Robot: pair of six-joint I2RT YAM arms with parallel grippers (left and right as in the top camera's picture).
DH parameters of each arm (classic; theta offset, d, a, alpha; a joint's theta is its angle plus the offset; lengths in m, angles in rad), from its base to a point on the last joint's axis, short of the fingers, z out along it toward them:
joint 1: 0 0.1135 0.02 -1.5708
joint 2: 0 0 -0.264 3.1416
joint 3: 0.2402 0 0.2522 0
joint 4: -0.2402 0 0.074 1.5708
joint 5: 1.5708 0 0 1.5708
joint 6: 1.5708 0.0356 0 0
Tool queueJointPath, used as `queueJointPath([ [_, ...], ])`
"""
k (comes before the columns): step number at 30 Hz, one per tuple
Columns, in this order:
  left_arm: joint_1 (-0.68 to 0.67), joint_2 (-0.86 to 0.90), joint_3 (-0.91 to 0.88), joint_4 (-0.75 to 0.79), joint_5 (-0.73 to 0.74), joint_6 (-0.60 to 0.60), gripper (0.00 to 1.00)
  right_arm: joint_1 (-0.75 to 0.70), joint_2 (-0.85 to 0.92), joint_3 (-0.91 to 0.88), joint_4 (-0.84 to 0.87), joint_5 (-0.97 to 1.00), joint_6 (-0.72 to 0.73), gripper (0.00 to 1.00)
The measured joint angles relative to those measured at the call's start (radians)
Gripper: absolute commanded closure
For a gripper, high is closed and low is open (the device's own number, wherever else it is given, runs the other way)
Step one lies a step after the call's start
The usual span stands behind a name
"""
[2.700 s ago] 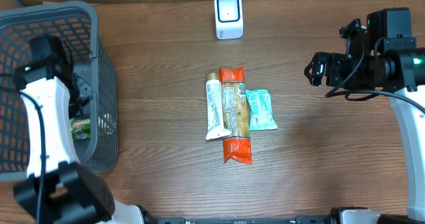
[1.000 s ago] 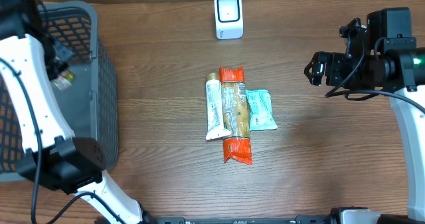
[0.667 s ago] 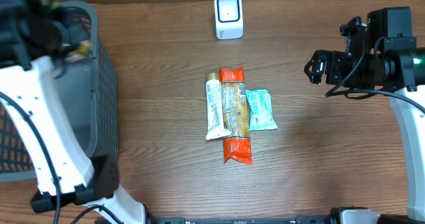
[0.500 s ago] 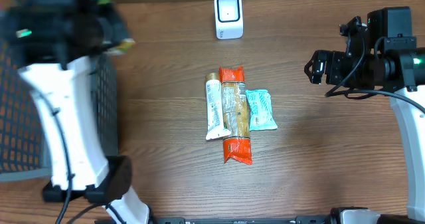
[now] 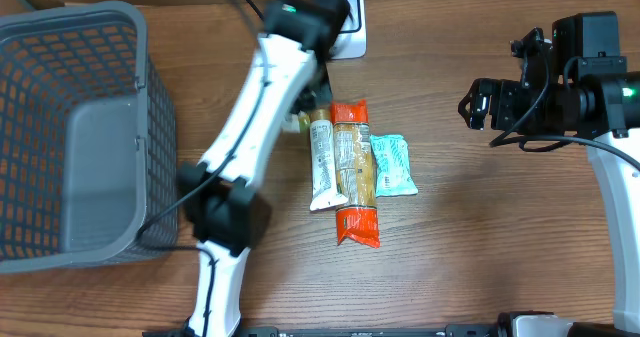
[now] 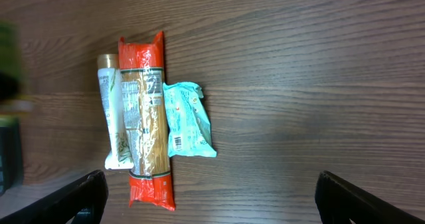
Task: Scan the item barcode
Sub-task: 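Carry the green bar out and place it left of the white tube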
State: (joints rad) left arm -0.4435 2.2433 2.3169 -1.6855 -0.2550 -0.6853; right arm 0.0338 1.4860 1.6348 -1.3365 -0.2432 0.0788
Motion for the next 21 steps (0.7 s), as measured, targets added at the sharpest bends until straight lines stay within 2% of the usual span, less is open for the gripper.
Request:
queueJointPath([
  [6,-0.025,0.141,-0.124,0.003,-0.027,-0.175,0.96,0.0,0.0,0.0,0.001,0.0,0.0,0.0],
  [11,-0.027,0.212,-0.172,0.002,-0.012,-0.241,0.95,0.0,0.0,0.0,0.0,0.0,0.0,0.0],
  [12,-0.027,0.224,-0.173,0.005,-0.006,-0.243,0.92,0.0,0.0,0.0,0.0,0.0,-0.001,0.0],
  [17,-0.027,0.24,-0.176,0.047,0.046,-0.127,0.96,0.0,0.0,0.0,0.001,0.0,0.0,0.0],
  [21,-0.026,0.24,-0.151,0.009,0.064,-0.024,0.96,0.0,0.0,0.0,0.002,0.0,0.0,0.0],
])
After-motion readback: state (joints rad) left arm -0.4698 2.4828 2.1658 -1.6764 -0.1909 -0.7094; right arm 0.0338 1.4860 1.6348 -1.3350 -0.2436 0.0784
